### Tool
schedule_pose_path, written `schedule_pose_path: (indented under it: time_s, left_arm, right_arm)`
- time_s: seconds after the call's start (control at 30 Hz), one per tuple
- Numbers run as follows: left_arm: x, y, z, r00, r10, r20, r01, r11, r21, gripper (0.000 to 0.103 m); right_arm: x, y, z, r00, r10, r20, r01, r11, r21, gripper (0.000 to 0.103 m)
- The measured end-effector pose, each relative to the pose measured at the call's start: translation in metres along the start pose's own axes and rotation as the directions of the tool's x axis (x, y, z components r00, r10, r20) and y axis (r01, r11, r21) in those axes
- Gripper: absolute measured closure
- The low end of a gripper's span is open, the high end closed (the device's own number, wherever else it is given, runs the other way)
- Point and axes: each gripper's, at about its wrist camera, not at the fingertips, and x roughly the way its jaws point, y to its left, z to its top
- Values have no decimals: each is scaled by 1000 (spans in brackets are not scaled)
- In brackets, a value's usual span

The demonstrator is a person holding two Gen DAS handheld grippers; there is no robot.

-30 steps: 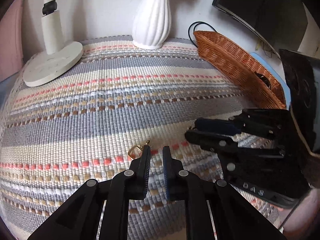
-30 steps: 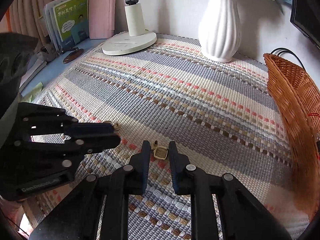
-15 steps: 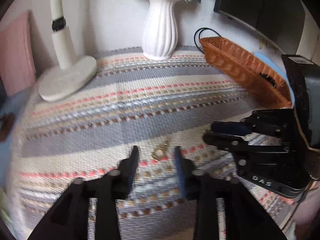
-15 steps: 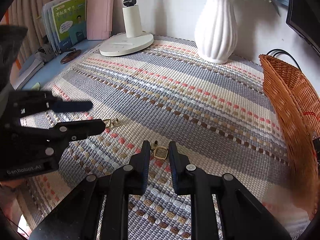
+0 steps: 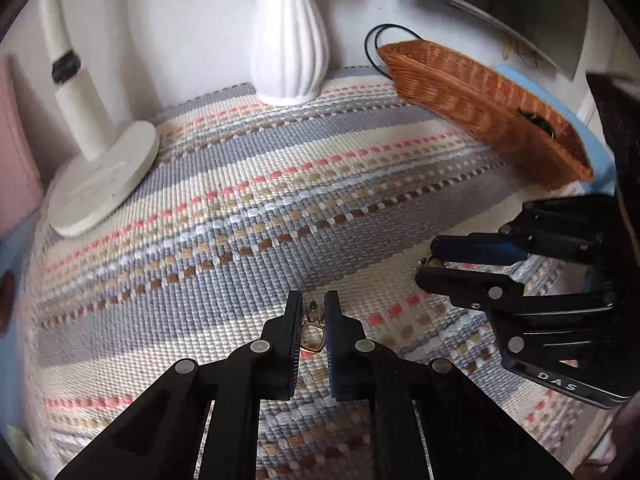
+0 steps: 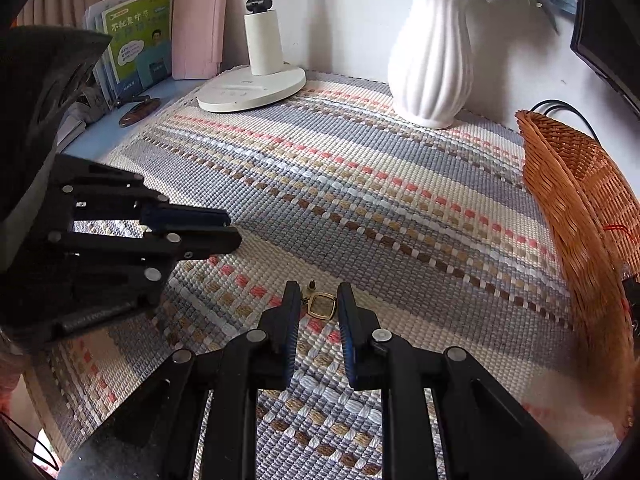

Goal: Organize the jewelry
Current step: 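Carry the gold earring in the left gripper over the basket while the right gripper carries its earring there, then open the left gripper to drop the earring while the right gripper drops its earring into the basket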

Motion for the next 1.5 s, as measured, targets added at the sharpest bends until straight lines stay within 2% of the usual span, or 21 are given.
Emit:
schedule_pose_path:
  time_s: [0.1,0.23,0.33,0.47,0.6,0.73,0.83,0.87,1.0,1.07,1.2,1.37,1.43,1.47,1.5]
  left_arm:
    - [-9,5,0,997,-80,17,81,995,-56,93]
    - [-34,7,5,981,-185,65,191,977,-99,93]
    - [-57,-6,18,974,-198,111,205,977,-58,93]
    - [-78,-27,46,960,-227,166,229,973,3,93]
    - [-94,-58,89,945,-240,223,228,971,77,93]
    - [-96,-93,135,920,-273,283,240,960,145,92]
    - [-78,-112,169,895,-323,308,280,944,176,92]
    - [-72,-117,176,893,-329,308,286,942,177,92]
    - [-24,-138,203,899,-331,285,293,941,171,92]
    - [-4,-146,205,900,-352,256,318,934,165,92]
    - [39,-161,207,915,-361,179,336,929,156,92]
    - [66,-173,205,926,-355,125,335,929,160,92]
    - [63,-173,206,921,-363,140,342,927,153,92]
    - [61,-172,207,919,-365,148,345,927,146,88]
    - [59,-171,207,920,-362,153,342,929,140,74]
  right_arm:
    - [-6,-8,0,1000,15,16,-16,999,37,83]
    - [-25,-23,3,997,52,56,-57,993,101,83]
    - [-57,-34,5,992,40,116,-54,990,128,83]
    - [-116,-57,9,976,-41,213,10,989,147,83]
    - [-158,-96,19,952,-156,262,106,975,197,83]
    - [-172,-159,31,938,-267,221,186,926,328,83]
    - [-165,-202,33,939,-287,191,182,884,430,83]
    - [-160,-216,34,942,-280,182,171,873,457,83]
    - [-127,-250,35,949,-293,120,192,834,516,83]
    - [-107,-263,35,953,-298,63,217,810,545,83]
    - [-74,-279,24,954,-293,-57,271,768,581,83]
    - [-66,-284,15,966,-253,-60,237,759,606,83]
    - [-70,-285,15,970,-240,-36,212,766,607,83]
    - [-70,-284,16,972,-235,-29,204,767,609,81]
    - [-74,-282,15,972,-233,-19,195,766,613,79]
